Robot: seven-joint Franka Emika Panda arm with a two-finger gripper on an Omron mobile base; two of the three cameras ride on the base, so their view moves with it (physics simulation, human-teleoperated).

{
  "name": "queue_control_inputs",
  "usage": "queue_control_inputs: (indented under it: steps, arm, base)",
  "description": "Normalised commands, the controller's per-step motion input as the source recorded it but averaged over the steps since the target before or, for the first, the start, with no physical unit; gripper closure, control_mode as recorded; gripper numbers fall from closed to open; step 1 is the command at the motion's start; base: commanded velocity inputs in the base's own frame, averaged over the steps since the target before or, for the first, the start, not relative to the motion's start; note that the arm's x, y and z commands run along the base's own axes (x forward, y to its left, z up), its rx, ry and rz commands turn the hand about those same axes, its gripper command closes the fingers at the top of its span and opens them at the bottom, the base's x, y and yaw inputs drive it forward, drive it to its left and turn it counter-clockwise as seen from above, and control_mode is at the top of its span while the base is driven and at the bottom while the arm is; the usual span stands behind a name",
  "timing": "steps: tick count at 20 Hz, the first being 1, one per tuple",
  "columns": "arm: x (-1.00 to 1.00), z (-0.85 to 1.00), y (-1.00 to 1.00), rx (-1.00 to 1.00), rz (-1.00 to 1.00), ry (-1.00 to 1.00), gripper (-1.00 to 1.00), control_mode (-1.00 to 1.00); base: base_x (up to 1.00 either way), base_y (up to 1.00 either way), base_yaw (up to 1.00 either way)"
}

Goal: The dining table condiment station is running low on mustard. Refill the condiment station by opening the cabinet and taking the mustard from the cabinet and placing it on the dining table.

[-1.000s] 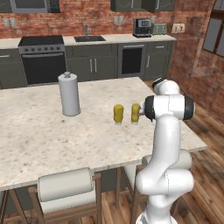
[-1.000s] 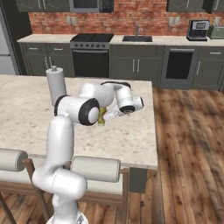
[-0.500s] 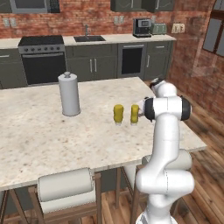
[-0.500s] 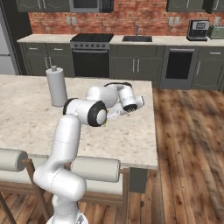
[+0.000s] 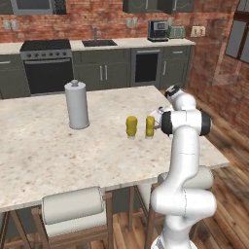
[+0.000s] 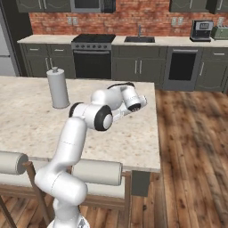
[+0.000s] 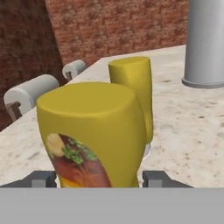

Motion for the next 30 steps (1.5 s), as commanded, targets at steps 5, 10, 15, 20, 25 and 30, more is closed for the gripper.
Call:
queue_control_inputs:
  steps: [5, 10, 15, 20, 25, 30]
  arm:
    - [0.00, -0.15, 0.05, 0.00, 0.08, -0.05, -1.00, -1.00]
    - [0.00, -0.06, 0.01, 0.00, 0.05, -0.07, -1.00, -1.00]
    - [0.00, 0.00, 0.00, 0.00, 0.03, -0.07, -1.00, -1.00]
    - [0.00, 0.00, 0.00, 0.00, 0.00, -0.08, -1.00, -1.00]
    - [0.00, 0.01, 0.00, 0.00, 0.00, -0.07, -1.00, -1.00]
    - [0.00, 0.09, 0.00, 0.00, 0.00, -0.06, -1.00, -1.00]
  base:
    - [0.00, 0.00, 0.00]
    - [0.00, 0.00, 0.00]
    - [0.00, 0.00, 0.00]
    - [0.00, 0.00, 0.00]
    - [0.00, 0.00, 0.00]
    - [0.00, 0.00, 0.00]
